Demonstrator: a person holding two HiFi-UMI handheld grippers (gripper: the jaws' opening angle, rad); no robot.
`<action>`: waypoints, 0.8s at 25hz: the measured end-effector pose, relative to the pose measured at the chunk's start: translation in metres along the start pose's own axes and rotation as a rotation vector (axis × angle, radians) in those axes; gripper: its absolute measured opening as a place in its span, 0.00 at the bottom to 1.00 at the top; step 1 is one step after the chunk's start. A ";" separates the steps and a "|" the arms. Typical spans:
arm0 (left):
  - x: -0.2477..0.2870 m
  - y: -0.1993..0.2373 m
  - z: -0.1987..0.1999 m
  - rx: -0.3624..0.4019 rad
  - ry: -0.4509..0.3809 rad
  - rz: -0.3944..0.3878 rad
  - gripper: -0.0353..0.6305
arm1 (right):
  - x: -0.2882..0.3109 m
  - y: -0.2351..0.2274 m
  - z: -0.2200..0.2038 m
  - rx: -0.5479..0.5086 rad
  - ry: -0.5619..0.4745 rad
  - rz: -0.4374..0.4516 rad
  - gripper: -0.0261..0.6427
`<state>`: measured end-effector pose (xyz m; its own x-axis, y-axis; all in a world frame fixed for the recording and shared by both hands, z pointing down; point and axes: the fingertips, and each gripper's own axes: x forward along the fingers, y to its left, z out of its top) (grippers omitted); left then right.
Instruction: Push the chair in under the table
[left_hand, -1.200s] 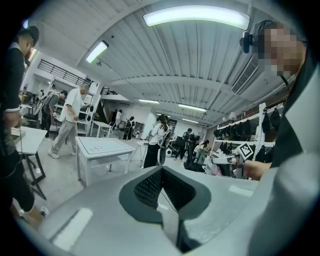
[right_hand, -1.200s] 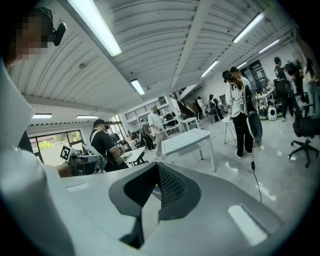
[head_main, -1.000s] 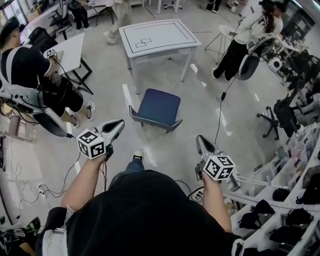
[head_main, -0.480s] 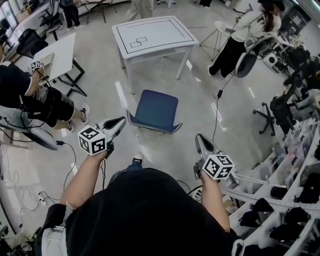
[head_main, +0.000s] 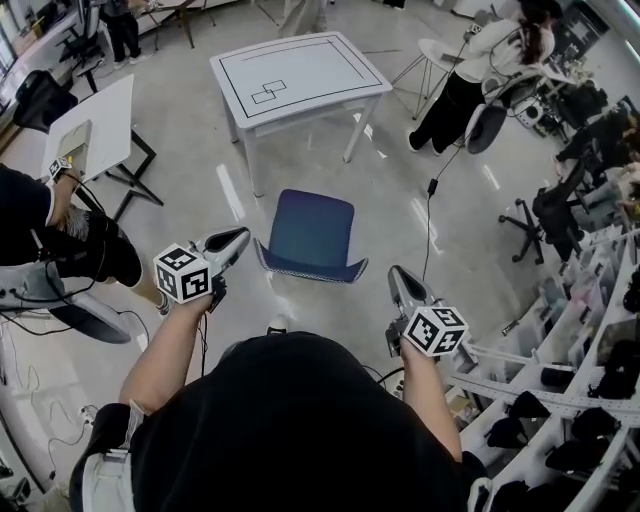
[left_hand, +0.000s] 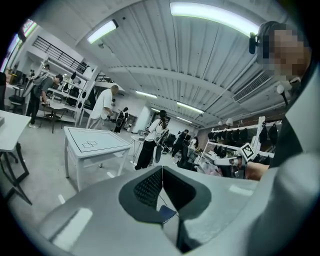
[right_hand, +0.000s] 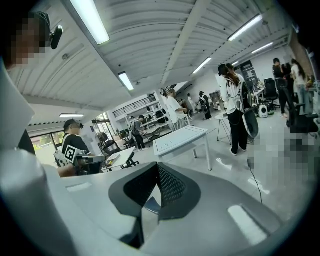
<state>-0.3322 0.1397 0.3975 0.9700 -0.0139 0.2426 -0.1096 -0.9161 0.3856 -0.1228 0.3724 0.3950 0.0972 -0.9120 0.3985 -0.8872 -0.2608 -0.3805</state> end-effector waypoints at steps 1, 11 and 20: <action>0.002 0.005 0.002 -0.001 0.002 -0.008 0.06 | 0.004 0.002 0.003 -0.001 -0.002 -0.006 0.08; 0.020 0.043 0.019 0.001 0.035 -0.080 0.06 | 0.024 0.010 0.014 0.020 -0.031 -0.068 0.08; 0.053 0.063 0.021 -0.019 0.067 -0.094 0.07 | 0.042 -0.022 0.019 0.062 -0.031 -0.100 0.09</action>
<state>-0.2828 0.0723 0.4160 0.9597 0.0990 0.2629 -0.0234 -0.9044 0.4260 -0.0909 0.3343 0.4043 0.1983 -0.8896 0.4114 -0.8432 -0.3689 -0.3911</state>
